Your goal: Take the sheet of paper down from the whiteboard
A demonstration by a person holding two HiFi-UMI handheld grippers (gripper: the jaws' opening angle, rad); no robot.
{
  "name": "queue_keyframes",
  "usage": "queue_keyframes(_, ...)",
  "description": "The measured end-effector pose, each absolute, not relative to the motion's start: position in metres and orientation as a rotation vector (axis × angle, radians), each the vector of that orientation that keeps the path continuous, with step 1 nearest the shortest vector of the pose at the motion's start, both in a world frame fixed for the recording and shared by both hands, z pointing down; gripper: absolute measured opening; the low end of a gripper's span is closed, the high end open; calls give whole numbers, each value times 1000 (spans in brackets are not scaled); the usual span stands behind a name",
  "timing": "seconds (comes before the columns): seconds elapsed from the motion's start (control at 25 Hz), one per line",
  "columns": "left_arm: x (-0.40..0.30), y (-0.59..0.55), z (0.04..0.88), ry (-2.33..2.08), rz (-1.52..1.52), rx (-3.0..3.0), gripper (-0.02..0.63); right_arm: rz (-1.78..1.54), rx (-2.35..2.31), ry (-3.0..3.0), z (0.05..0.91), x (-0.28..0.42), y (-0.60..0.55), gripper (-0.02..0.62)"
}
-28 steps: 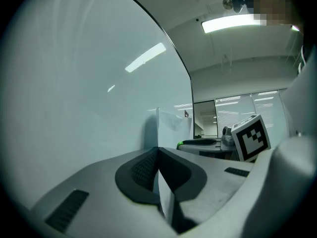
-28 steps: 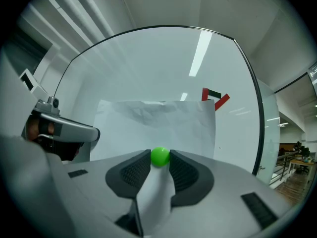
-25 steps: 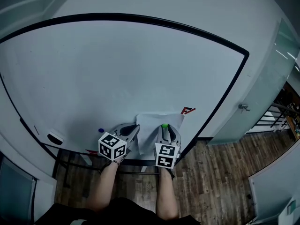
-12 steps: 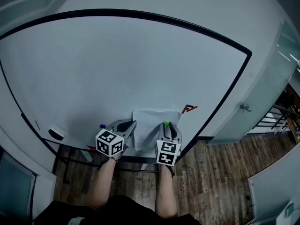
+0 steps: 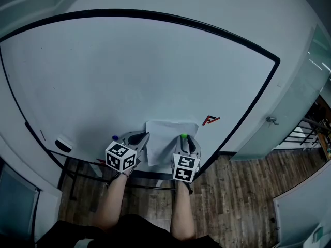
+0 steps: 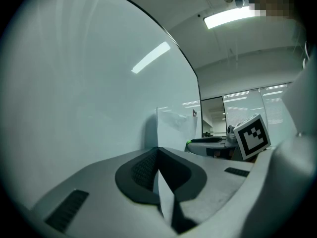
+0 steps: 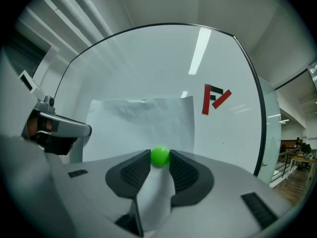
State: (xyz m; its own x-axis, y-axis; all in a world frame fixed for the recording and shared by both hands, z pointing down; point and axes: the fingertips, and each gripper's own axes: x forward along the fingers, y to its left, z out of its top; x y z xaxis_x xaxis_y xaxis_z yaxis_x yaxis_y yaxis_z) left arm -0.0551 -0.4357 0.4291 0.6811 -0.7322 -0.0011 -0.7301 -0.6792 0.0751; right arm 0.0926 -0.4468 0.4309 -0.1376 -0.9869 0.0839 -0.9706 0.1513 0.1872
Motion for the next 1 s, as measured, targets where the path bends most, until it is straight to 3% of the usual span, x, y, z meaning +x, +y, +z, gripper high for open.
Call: queue_keyframes(1.0, -65, -437, 430, -1257, -59, 2782, 20, -98, 1939, -2231, 437, 103, -449, 130)
